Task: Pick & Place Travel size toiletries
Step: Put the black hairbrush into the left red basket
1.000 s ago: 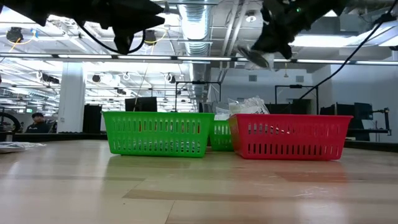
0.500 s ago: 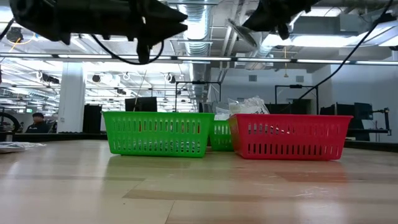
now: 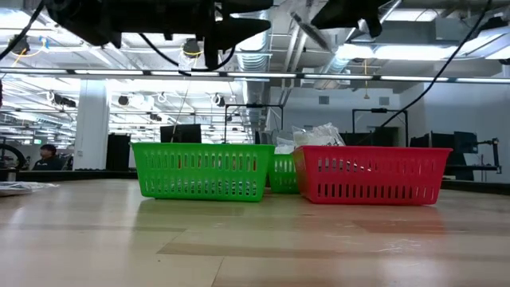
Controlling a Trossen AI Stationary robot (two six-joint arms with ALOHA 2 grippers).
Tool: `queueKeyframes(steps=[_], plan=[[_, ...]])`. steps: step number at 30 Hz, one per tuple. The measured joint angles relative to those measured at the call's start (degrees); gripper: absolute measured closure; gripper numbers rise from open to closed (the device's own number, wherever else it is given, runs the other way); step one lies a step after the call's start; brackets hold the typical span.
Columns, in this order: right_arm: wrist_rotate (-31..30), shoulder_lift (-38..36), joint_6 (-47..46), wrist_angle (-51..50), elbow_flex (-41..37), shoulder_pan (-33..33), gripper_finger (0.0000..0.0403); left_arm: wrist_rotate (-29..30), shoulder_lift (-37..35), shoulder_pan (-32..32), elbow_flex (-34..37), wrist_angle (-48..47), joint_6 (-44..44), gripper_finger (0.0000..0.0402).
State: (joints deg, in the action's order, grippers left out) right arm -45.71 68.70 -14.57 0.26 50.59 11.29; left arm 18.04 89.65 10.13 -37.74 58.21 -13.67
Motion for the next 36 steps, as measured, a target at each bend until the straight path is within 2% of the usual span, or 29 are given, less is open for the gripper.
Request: queueKeyframes(steps=[5,9,12,25,30,36], plan=[[-5.27,4.86,2.35,7.38,-0.02,2.29,0.0403,1.75,0.91,-0.16,-0.96,-0.29,1.7,0.0221],[-8.16,8.55,7.28,16.5,-0.02,3.55,0.0403,2.16,1.12,-0.57,-1.0,-0.28,1.48,0.0218],[-10.24,10.82,9.01,19.64,1.19,4.19,0.0403,2.2,1.18,-0.59,-1.0,-0.33,1.47,0.0217],[-15.3,24.76,17.34,18.25,13.97,5.78,0.0403,2.14,1.18,-0.57,-1.0,-0.34,1.43,0.022],[-18.91,25.25,19.65,16.11,16.2,8.37,0.0403,2.26,1.18,-0.57,-1.0,-0.39,1.44,0.0222],[-23.29,22.57,19.41,13.65,16.17,11.63,0.0403,2.58,1.18,-0.57,-0.98,-0.67,1.44,0.0222]])
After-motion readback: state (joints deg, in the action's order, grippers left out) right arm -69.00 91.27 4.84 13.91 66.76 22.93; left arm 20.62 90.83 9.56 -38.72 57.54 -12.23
